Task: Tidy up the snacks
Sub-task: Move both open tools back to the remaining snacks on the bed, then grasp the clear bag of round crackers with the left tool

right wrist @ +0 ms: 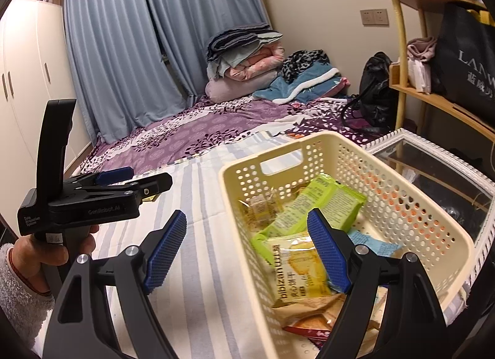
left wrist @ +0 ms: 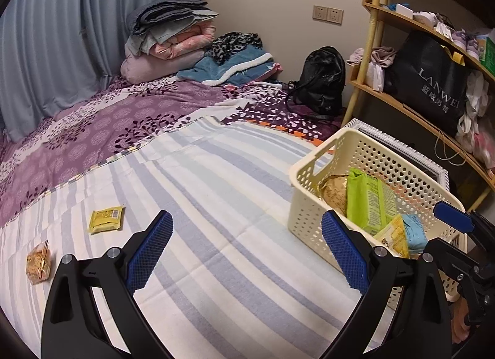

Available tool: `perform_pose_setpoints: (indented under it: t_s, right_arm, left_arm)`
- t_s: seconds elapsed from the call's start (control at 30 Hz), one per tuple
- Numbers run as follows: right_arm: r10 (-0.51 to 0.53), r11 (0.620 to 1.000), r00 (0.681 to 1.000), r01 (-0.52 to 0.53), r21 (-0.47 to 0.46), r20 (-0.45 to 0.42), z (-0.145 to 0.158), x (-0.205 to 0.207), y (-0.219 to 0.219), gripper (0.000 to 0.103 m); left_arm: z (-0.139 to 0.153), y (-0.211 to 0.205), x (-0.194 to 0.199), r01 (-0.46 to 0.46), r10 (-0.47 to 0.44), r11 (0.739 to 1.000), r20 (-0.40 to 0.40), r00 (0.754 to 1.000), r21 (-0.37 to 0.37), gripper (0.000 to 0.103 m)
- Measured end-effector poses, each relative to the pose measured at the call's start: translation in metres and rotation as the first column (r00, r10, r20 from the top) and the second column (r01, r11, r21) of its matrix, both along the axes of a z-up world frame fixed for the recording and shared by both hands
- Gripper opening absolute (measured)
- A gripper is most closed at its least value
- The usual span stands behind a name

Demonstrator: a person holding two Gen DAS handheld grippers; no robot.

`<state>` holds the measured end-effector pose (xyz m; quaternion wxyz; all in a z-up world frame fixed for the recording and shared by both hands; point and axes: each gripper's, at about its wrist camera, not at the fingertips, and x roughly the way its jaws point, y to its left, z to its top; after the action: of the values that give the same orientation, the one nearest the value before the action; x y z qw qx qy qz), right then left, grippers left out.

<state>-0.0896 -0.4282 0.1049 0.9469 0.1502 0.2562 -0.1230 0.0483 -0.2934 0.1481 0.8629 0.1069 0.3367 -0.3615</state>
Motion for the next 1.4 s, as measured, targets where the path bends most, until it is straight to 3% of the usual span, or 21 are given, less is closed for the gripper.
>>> perform_pose_setpoints:
  t_s: [0.5, 0.87, 1.1, 1.17, 1.4]
  right_arm:
    - [0.100, 0.994, 0.993, -0.102, -0.035, -0.060, -0.012, 0.038, 0.042, 0.080]
    - [0.186, 0.981, 0.974, -0.191, -0.032, -0.127, -0.031, 0.069, 0.076, 0.080]
    - [0.229, 0.972, 0.959, -0.234, -0.015, -0.167, -0.044, 0.086, 0.096, 0.081]
    - [0.240, 0.969, 0.955, -0.245, -0.009, -0.172, -0.047, 0.090, 0.101, 0.086]
    - [0.263, 0.963, 0.944, -0.268, 0.002, -0.197, -0.055, 0.105, 0.111, 0.086]
  left_arm:
    - [-0.017, 0.053, 0.027, -0.112, 0.112, 0.994, -0.022, 0.994, 0.008, 0.098]
    - [-0.042, 0.109, 0.062, -0.223, 0.224, 0.974, -0.063, 0.972, 0.024, 0.098]
    - [-0.053, 0.160, 0.092, -0.331, 0.333, 0.943, -0.082, 0.939, 0.044, 0.098]
    - [-0.055, 0.179, 0.105, -0.373, 0.376, 0.927, -0.086, 0.923, 0.043, 0.098]
    - [-0.066, 0.240, 0.148, -0.492, 0.496, 0.868, -0.089, 0.864, 0.062, 0.098]
